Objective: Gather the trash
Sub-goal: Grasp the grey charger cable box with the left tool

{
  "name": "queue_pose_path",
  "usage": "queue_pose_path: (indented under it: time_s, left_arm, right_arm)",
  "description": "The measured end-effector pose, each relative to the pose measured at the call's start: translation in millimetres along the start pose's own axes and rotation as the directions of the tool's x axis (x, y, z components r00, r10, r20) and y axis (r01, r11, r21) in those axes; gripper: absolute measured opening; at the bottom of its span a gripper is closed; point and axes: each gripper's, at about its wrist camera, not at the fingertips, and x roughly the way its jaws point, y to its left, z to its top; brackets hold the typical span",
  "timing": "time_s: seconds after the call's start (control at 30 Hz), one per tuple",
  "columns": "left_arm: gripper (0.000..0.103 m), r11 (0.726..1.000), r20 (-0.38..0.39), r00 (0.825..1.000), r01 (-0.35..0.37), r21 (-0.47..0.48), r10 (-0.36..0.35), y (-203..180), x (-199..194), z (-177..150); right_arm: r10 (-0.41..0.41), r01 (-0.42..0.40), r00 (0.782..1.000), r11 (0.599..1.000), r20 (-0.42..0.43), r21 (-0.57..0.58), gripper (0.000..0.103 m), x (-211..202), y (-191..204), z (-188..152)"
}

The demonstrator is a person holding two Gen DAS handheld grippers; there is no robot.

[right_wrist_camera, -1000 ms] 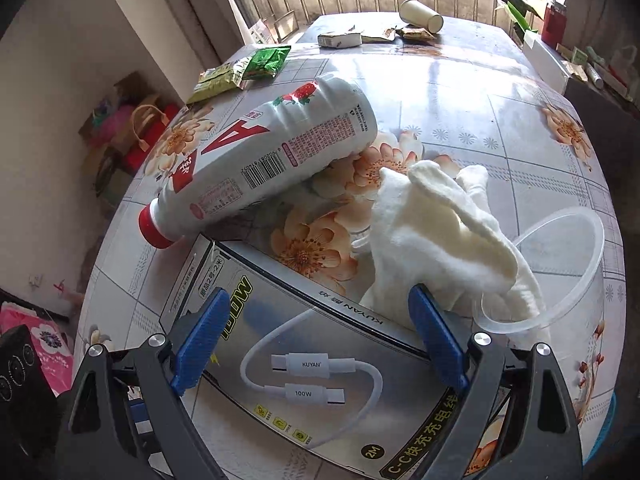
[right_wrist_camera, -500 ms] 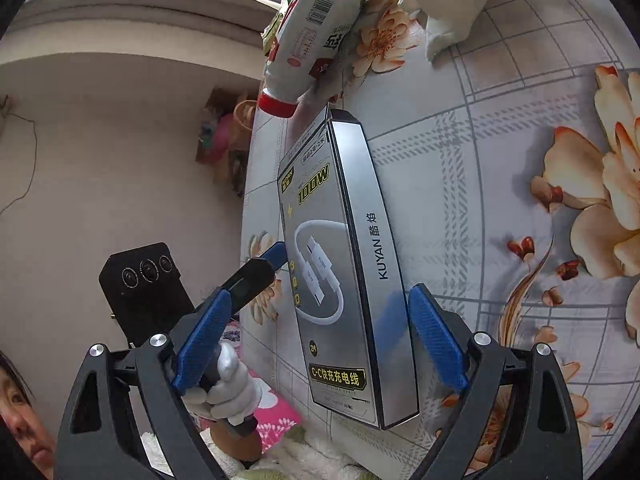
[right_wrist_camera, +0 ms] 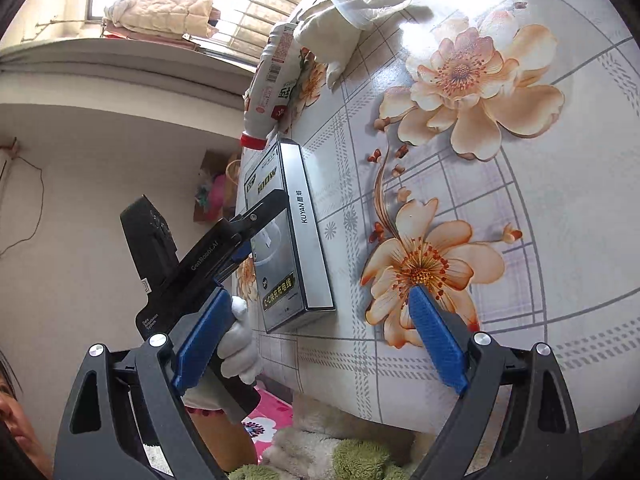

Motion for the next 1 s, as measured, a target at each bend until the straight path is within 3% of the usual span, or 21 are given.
queue_pose_path:
  time_s: [0.17, 0.33, 0.57, 0.73, 0.87, 1.0]
  left_arm:
    - [0.089, 0.992, 0.029, 0.996, -0.091, 0.093, 0.088, -17.9, 5.7, -6.8]
    - [0.089, 0.988, 0.024, 0.998, -0.064, 0.143, 0.061, -19.6, 1.6, -9.2]
    - [0.087, 0.984, 0.015, 1.000, 0.004, 0.180, -0.007, -14.4, -6.4, -19.3]
    - [0.086, 0.983, 0.015, 0.999, 0.031, 0.183, -0.034, -10.1, -10.1, -21.7]
    - [0.085, 0.981, 0.017, 0.999, 0.046, 0.186, -0.050, -7.9, -10.5, -21.4]
    - [0.085, 0.979, 0.017, 0.998, 0.053, 0.195, -0.057, -7.3, -9.9, -20.9]
  right_arm:
    - [-0.104, 0.106, 0.992, 0.994, 0.069, -0.032, 0.088, -26.7, -2.6, -7.1]
    - [-0.210, 0.227, 0.962, 0.971, 0.172, -0.082, 0.088, -43.4, 16.6, 17.5]
    - [-0.347, 0.417, 0.873, 0.895, 0.343, -0.156, 0.088, -58.8, 56.1, 93.0]
    - [-0.455, 0.554, 0.787, 0.819, 0.416, -0.151, 0.086, -38.4, 72.6, 161.3]
    - [-0.529, 0.625, 0.740, 0.768, 0.416, -0.136, 0.076, -12.5, 71.5, 202.4]
    - [-0.605, 0.701, 0.691, 0.694, 0.396, -0.162, 0.061, 16.7, 68.9, 216.9]
